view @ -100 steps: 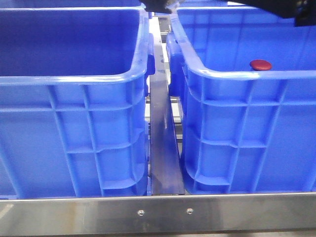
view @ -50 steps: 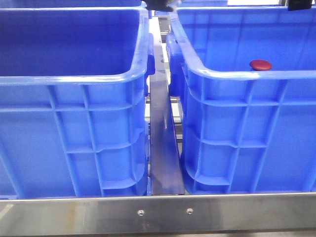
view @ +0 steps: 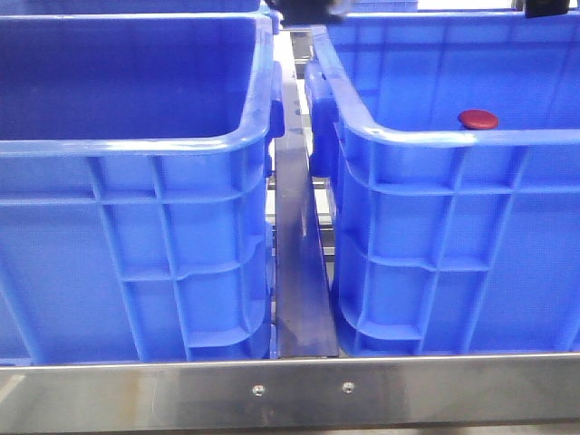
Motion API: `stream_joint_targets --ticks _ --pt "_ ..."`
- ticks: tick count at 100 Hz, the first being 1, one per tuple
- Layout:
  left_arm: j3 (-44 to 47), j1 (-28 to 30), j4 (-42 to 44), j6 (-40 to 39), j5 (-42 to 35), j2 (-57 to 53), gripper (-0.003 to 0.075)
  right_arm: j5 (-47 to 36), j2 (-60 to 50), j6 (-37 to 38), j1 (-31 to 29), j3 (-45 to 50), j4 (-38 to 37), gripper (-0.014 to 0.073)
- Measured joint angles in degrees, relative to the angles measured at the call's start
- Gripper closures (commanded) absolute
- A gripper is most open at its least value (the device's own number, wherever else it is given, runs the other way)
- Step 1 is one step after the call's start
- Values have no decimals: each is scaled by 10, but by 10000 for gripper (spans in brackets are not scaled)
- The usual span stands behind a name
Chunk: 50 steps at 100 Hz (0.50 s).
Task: Pick red and yellow buttons and place in box
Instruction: 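Close the right gripper on the yellow cap held by the left gripper, then carry the yellow button with the right gripper into the bin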
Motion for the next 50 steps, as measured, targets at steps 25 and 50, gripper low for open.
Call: stream_joint_targets --ticks 25,50 --pt "0 0 0 0 0 -15 50 -44 -2 -27 -21 -2 1 500" --pt "0 73 15 -48 30 -46 50 -47 -36 -53 -104 -2 5 500"
